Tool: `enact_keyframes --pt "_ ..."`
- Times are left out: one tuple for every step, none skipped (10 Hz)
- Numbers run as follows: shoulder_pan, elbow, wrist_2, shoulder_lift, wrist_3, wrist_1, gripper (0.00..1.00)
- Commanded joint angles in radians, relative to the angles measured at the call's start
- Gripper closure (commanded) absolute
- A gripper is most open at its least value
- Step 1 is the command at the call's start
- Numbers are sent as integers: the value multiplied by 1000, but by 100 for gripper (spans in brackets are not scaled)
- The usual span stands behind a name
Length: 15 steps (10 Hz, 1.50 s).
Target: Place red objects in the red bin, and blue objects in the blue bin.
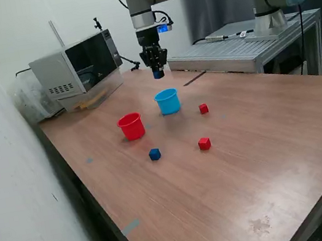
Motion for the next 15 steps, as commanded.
enact_keyframes --pt "-28 2 1 11 -6 -1 100" --pt "-29 2 1 23 -6 -3 100" --pt "-29 6 -1 37 -6 -4 100" --pt "-31 6 -4 51 -6 -8 100" --pt "-31 5 -12 55 -6 -8 0" --pt "-37 -3 -13 61 -6 -4 0" --pt "-63 3 -21 62 -6 -4 0" --pt "-68 2 -36 62 -4 -4 0" --pt "-66 3 -38 60 -4 -3 0" --pt "-53 6 -39 52 6 -1 0" --pt "-40 22 -39 36 35 -1 0" --pt "10 38 -39 13 127 0 0" --pt "35 54 -36 -6 198 2 0" --pt "64 71 -35 -20 265 2 0" --pt "82 86 -33 -27 361 3 0"
